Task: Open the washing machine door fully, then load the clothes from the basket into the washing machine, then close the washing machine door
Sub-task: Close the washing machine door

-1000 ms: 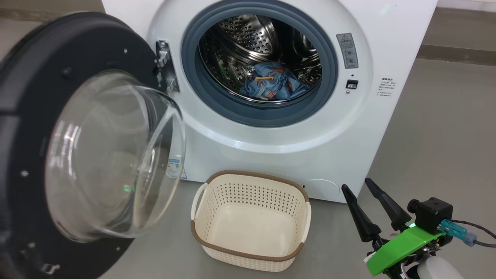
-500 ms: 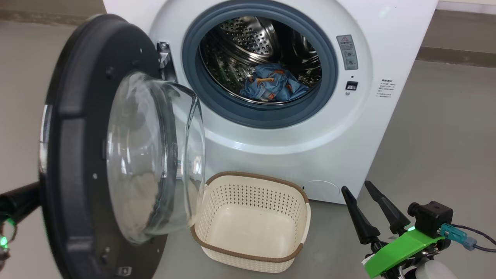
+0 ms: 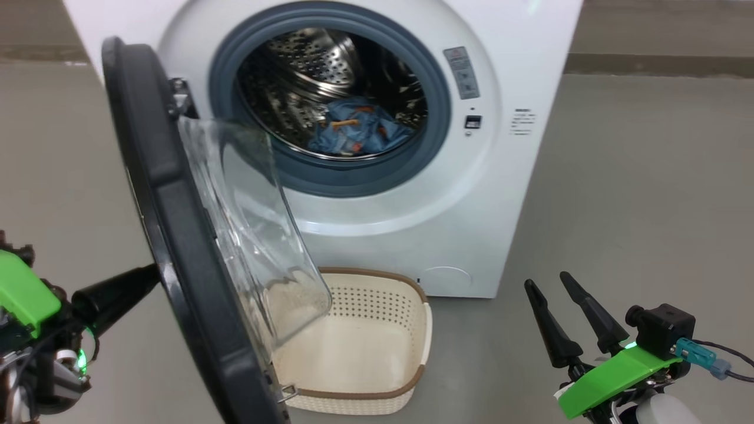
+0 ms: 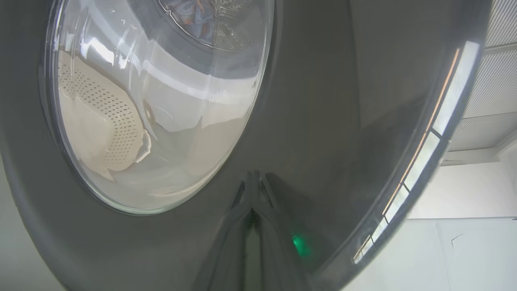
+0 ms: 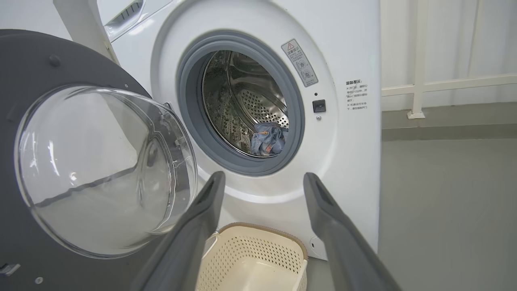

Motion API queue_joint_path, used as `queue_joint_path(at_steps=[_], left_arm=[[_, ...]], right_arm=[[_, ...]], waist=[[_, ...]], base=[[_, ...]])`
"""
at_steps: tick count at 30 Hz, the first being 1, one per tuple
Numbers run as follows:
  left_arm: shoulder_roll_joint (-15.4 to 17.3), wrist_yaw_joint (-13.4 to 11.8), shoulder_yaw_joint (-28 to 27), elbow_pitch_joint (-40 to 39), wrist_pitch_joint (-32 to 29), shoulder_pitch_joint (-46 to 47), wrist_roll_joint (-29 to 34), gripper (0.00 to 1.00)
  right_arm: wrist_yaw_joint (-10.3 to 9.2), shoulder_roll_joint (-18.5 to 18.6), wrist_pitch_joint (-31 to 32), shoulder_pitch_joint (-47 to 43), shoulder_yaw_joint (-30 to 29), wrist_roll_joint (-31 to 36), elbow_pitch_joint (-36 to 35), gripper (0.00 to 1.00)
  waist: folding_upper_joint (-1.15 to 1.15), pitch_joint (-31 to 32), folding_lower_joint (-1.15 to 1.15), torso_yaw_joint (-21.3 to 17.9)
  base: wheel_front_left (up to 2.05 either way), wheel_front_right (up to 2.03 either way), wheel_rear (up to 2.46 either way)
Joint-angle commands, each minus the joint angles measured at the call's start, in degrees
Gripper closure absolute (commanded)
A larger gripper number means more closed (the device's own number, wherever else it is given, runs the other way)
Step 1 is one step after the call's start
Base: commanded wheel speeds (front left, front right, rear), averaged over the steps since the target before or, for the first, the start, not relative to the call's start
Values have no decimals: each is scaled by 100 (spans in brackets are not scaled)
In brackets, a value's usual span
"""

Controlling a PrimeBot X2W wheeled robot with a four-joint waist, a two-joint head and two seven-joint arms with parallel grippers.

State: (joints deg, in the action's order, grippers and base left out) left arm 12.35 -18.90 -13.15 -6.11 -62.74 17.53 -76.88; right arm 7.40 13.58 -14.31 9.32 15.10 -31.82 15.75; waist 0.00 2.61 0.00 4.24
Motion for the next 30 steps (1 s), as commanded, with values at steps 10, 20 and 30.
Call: queue_joint_path(at_steps=[10,20,30], left_arm=[[-298,81,-88,-157,373,378,-1,100],[-441,162,-90,43,743,660,148,100],[-506,300,-104,296,953,844,197,100]], right_arm=[[9,109,-69,125,44,79,-169,0],[9,132,-69,179,45,40,-170,0],[9,126,-69,210,51,33,-159,0]], waist=[[0,-151,0,-1010],[0,-307,0,-1712],[0,-342,0,-1875]], base=[[0,0,0],[0,0,0],[0,0,0]])
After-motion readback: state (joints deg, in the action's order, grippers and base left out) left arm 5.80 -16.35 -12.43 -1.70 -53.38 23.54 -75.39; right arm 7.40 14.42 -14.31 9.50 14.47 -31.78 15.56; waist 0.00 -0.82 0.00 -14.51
